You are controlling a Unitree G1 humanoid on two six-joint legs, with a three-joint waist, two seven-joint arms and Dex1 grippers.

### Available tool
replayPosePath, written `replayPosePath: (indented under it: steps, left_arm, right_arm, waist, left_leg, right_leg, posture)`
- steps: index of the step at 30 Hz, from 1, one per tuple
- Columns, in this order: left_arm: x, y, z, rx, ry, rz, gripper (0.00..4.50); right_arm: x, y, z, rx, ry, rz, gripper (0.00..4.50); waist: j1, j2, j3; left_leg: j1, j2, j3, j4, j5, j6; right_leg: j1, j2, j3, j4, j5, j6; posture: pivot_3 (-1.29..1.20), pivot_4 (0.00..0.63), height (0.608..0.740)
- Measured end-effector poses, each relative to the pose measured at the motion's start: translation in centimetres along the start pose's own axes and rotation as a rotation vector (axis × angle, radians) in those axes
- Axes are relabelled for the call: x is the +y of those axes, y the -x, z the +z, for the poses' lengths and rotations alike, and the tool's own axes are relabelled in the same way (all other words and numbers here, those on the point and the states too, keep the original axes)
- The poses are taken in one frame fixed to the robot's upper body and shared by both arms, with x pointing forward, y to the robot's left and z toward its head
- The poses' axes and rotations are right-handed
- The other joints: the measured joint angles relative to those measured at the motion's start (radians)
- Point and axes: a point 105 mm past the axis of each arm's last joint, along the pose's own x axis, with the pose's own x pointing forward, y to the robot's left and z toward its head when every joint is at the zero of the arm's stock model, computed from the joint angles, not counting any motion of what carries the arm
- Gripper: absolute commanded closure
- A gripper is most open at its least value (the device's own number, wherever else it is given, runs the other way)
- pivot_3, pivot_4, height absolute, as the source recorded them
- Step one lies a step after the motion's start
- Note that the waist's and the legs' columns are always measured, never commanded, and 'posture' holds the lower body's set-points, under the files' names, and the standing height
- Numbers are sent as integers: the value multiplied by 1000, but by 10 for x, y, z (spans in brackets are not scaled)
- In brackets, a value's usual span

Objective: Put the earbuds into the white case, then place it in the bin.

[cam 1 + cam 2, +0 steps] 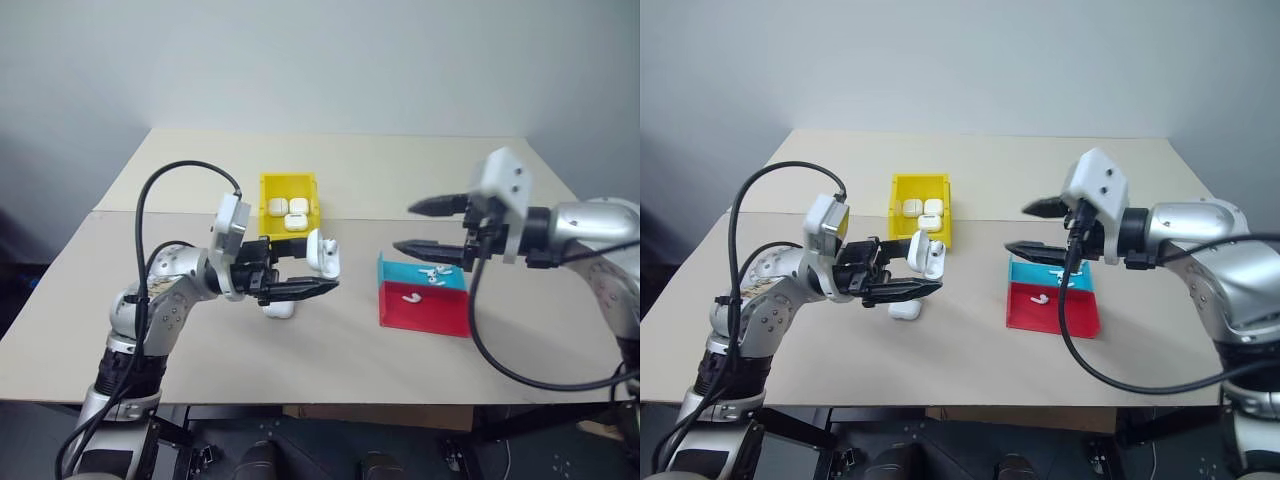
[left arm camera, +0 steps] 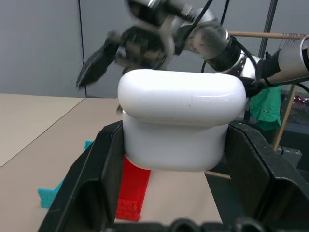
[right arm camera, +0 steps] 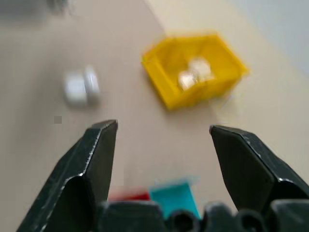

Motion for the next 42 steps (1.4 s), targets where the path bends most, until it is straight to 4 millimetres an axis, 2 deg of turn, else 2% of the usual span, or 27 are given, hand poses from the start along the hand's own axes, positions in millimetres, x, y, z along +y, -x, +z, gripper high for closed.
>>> replayPosePath:
  steps: [2, 4, 8, 11, 14, 21, 26, 33, 42]
  left_arm:
    - [-2, -4, 1, -17, -6, -3, 1693]
    - [-2, -4, -1, -19, -4, 3, 1693]
    - [-5, -5, -2, -28, -6, 6, 1693]
    - [-7, -5, -2, -32, -15, 7, 1693]
    - [-8, -4, -3, -34, -14, 16, 1693]
    - [-12, -3, -5, -36, -17, 28, 1693]
    - [-14, -3, -4, -43, -23, 26, 1693]
    - [-17, -3, -4, -44, -28, 39, 1693]
    - [-20, 1, -6, -26, -31, 88, 1693]
  right_arm:
    - [-8, -13, -30, 175, 66, 30, 863]
    - [-13, -22, -46, 274, 136, 67, 863]
    - [-26, -36, -63, 404, 238, 118, 863]
    - [-40, -40, -71, 488, 288, 135, 1400]
    - [-45, -42, -76, 513, 285, 167, 2426]
    - [-40, -33, -87, 512, 306, 296, 2426]
    - [-39, -29, -91, 520, 435, 367, 2426]
    - [-29, -44, -91, 482, 565, 433, 2426]
    - [-24, -45, -97, 513, 580, 494, 2426]
  waist:
    - [-1, 0, 0]
    - [-2, 0, 0]
    - [-3, 1, 1]
    - [-3, 1, 1]
    - [1, 1, 1]
    - [0, 2, 2]
    - [-3, 2, 2]
    - [-5, 3, 2]
    - [-4, 3, 2]
  left_leg:
    - [0, 0, 1, 0, 0, 0]
    - [0, 0, 1, -1, 0, 0]
    - [-1, 0, 1, -2, 0, 0]
    - [-1, 0, 1, -2, 0, 0]
    - [-1, 0, 1, -1, 0, 0]
    - [-1, 0, 1, -1, 0, -1]
    - [0, 0, 1, -1, 1, -1]
    - [0, 0, 1, -2, 1, -2]
    - [0, 0, 1, -2, 1, -2]
  right_leg:
    - [-1, 0, 1, 0, 0, 0]
    - [-2, 0, 1, 0, 0, 0]
    - [-2, 0, 1, 0, 0, 0]
    - [-2, 0, 1, 0, 0, 0]
    - [-2, 0, 0, 0, 0, 0]
    - [-2, 0, 0, 0, 0, 0]
    - [-1, 0, 0, 1, 0, 0]
    - [-1, 0, 0, 1, 0, 0]
    - [-1, 0, 0, 1, 0, 0]
  posture:
    - [0, 150, 740]
    - [0, 150, 740]
    - [0, 150, 740]
    - [0, 150, 740]
    - [0, 150, 740]
    - [0, 150, 740]
    - [0, 150, 740]
    - [0, 150, 740]
    - [0, 150, 740]
